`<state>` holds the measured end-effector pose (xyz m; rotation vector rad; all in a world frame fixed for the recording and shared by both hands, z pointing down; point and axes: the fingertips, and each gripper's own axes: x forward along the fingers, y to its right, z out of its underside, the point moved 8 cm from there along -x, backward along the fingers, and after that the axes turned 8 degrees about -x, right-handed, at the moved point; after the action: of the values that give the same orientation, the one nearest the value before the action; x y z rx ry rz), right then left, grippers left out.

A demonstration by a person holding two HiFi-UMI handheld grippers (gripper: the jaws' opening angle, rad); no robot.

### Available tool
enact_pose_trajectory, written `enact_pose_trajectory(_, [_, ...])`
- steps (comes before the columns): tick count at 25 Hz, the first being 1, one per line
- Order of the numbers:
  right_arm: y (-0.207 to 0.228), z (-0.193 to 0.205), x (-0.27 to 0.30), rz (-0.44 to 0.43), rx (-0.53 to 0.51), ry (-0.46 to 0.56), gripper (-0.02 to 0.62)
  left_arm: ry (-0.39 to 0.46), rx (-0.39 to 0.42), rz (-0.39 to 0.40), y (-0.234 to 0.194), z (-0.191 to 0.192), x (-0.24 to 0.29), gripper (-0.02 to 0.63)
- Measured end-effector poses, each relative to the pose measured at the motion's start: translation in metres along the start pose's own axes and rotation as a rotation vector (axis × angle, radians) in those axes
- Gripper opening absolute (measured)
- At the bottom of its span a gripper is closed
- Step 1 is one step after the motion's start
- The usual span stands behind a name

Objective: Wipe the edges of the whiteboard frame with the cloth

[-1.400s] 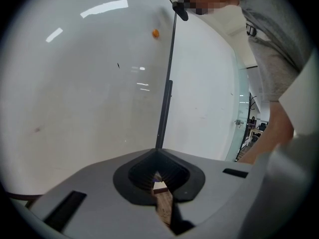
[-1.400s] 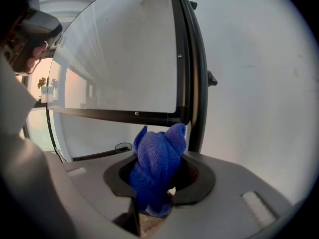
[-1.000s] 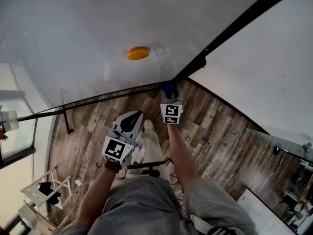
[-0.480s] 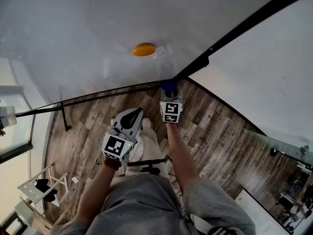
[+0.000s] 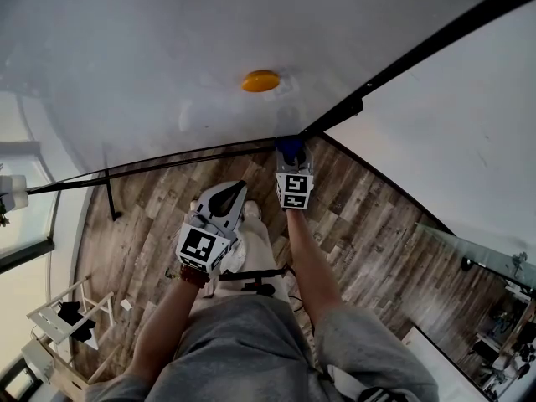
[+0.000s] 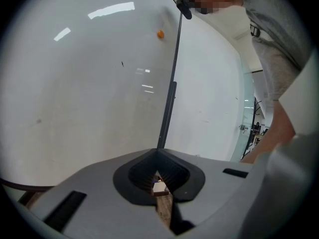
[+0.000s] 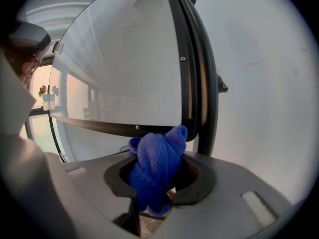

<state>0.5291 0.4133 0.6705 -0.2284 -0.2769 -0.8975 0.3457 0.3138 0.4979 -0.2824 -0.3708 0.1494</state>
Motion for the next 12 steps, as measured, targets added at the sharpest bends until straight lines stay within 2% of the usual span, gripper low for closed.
enact_pose_trajectory(5, [-0.009,0.000,0.003,-0.026,0.003,0.002,0.138,-0.003,-0.003,-0.014,0.000,0.005,-0.005,0.009])
enact_pose_trajectory(12, [-0.017,-0.004,0.003,-0.014,0.012,-0.009,0.138,-0.019,0.001,-0.006,-0.005,0.007,-0.012,0.009])
